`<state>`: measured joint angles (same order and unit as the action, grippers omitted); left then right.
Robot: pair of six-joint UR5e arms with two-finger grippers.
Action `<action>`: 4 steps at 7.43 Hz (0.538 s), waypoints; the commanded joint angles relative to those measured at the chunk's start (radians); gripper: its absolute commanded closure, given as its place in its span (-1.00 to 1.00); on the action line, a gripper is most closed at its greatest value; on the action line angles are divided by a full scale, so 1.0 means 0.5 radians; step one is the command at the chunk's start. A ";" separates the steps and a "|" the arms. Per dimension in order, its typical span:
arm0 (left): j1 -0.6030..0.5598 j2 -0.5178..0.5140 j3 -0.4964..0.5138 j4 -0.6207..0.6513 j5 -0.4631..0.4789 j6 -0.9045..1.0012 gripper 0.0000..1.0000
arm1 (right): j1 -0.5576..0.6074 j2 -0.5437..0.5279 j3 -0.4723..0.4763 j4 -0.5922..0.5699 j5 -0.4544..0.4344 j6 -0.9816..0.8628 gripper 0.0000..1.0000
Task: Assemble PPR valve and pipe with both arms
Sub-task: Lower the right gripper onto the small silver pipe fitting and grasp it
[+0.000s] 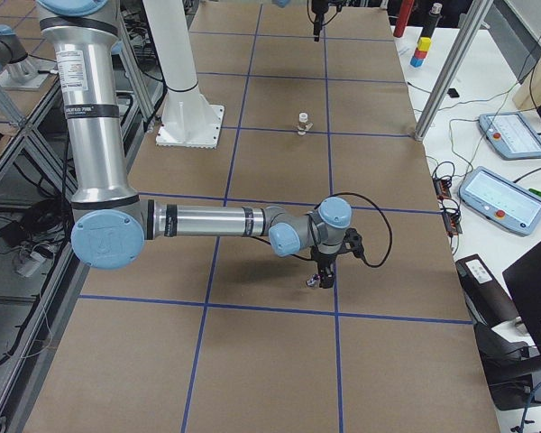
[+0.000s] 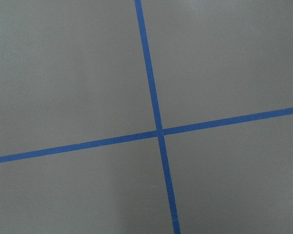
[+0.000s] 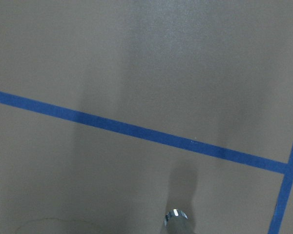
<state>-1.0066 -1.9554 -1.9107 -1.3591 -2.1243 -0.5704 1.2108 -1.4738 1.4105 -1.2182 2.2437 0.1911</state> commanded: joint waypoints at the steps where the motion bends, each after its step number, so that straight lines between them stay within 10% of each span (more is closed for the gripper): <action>1: 0.001 -0.001 0.002 0.000 0.000 0.000 -1.00 | -0.001 0.024 -0.038 -0.003 -0.002 -0.048 -0.77; 4: 0.001 -0.001 -0.001 -0.003 0.000 0.000 -1.00 | -0.013 0.024 -0.081 -0.003 -0.002 -0.051 -0.34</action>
<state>-1.0063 -1.9558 -1.9111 -1.3598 -2.1246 -0.5706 1.2065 -1.4631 1.3794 -1.2205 2.2422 0.1664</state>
